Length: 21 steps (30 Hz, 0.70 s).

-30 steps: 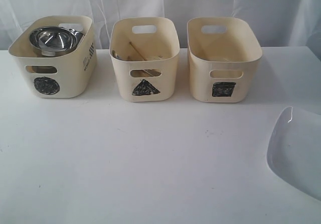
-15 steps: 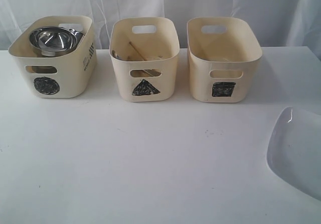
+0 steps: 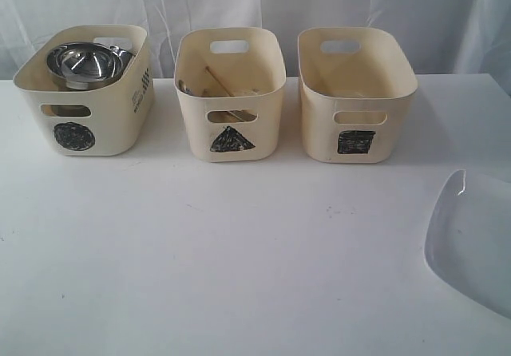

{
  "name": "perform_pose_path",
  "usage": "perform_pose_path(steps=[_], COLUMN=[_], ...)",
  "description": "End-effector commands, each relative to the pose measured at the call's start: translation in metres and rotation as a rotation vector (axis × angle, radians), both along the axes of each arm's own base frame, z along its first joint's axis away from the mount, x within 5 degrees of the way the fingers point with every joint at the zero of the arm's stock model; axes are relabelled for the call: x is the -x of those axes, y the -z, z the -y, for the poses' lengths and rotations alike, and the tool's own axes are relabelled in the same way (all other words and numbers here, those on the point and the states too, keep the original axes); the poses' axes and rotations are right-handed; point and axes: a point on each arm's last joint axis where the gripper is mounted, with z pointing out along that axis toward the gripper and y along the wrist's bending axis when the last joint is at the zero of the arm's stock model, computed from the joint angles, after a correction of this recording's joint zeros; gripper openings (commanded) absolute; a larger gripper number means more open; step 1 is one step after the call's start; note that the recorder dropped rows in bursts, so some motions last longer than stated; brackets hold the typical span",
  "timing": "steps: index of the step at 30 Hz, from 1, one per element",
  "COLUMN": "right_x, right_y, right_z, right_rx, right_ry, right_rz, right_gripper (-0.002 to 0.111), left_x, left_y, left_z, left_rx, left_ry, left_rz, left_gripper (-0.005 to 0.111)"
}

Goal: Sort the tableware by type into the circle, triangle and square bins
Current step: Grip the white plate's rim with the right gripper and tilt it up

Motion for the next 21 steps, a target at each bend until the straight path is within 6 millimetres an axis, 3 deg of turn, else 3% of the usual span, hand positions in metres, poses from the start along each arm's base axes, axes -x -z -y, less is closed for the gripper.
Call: perform_pose_path(steps=[1,17,21], right_x=[0.001,-0.014,-0.013], right_y=[0.015,0.047,0.060], right_z=[0.004,-0.002,-0.002], right_rx=[-0.013,-0.168,-0.199], right_ry=[0.011,-0.055,-0.049], right_rz=[-0.018,0.088,0.064], right_gripper=[0.062,0.062,0.049], left_x=[0.000,0.000,0.000], left_y=[0.001,0.001,0.001], left_z=[0.000,0.000,0.000], left_rx=[0.004,0.004,0.004], left_ry=[0.000,0.000,0.000], left_rz=[0.003,0.003,0.003], left_gripper=[0.000,0.000,0.000])
